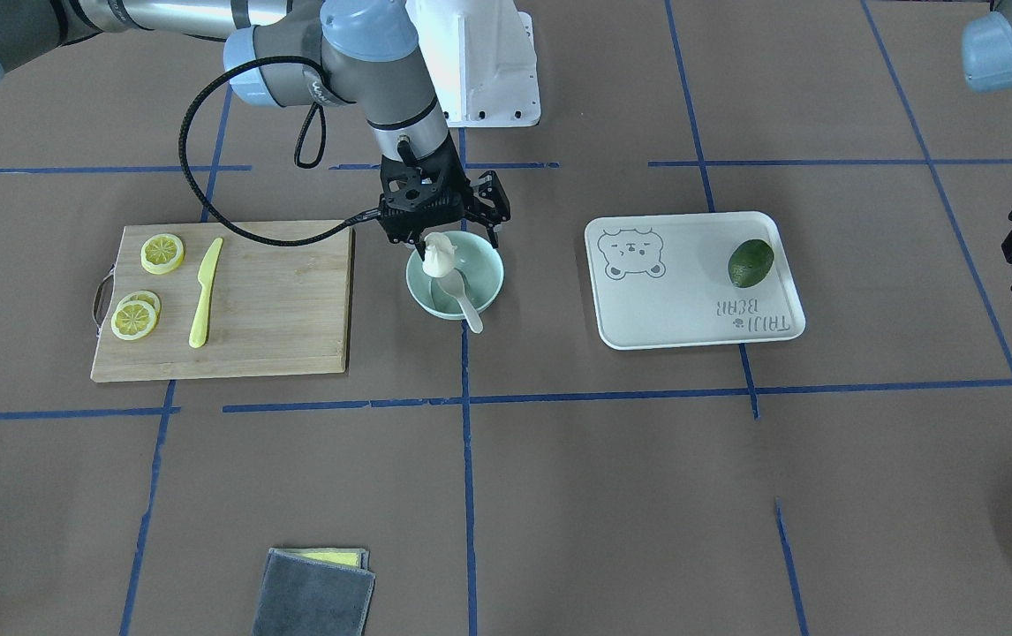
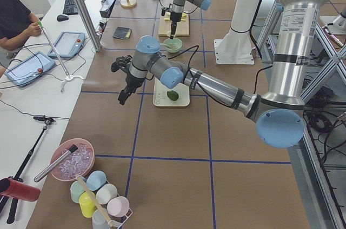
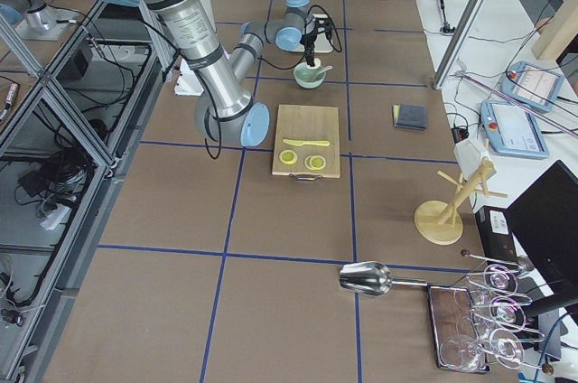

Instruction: Put spoon and bun in bowl

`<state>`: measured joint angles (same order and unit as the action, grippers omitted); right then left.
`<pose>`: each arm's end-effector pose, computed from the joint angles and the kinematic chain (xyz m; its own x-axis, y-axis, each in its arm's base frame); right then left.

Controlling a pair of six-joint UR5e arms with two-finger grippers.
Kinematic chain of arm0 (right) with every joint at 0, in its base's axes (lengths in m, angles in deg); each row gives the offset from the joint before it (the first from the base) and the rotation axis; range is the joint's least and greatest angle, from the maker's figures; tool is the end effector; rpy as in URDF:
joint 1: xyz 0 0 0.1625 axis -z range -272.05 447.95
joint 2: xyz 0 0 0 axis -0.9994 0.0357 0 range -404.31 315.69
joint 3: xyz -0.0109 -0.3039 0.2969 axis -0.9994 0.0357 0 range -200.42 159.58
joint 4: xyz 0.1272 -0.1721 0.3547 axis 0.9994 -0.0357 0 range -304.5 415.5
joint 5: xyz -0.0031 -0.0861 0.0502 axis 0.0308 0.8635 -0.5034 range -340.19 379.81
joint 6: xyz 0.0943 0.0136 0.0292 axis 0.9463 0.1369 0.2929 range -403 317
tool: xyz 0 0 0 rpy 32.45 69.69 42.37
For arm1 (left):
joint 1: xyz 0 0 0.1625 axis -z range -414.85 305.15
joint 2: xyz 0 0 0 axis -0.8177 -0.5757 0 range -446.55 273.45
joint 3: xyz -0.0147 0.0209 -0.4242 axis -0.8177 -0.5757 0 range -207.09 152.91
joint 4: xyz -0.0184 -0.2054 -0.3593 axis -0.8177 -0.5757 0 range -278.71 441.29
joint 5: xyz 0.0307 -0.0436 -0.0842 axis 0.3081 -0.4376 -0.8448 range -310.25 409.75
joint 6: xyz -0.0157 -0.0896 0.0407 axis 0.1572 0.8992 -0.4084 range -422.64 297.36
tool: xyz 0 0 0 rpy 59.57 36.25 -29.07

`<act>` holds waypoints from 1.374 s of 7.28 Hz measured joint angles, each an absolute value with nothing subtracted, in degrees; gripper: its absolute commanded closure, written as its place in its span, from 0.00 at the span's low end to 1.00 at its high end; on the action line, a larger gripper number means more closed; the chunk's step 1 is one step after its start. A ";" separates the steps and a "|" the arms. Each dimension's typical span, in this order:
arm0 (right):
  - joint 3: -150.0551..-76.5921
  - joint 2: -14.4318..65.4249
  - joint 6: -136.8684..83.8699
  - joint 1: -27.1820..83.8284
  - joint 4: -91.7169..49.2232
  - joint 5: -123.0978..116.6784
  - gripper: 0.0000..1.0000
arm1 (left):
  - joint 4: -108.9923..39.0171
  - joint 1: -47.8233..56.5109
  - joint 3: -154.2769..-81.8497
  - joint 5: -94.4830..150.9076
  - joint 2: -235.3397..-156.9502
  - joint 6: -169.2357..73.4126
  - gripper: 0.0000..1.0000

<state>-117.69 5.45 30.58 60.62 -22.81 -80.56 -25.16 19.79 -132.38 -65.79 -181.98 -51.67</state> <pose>-0.5465 -0.4122 0.1622 0.5250 -0.0416 0.8501 -0.1729 0.9728 0.1544 0.0561 -0.5454 0.4583 0.8267 0.3349 -0.4522 -0.0548 0.8477 0.5277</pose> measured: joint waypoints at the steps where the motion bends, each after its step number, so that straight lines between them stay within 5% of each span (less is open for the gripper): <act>1: -117.71 5.44 30.57 60.62 -22.81 -80.56 0.00 | -23.48 21.59 -130.50 -67.18 -181.95 -54.53 0.00; 7: -119.26 6.24 29.32 57.88 -25.69 -82.39 0.00 | -13.81 31.66 -121.29 -79.37 -181.84 -68.71 0.00; 10: -128.86 12.35 17.43 47.98 -37.75 -90.71 0.00 | -14.19 32.90 -119.85 -83.80 -179.39 -68.88 0.00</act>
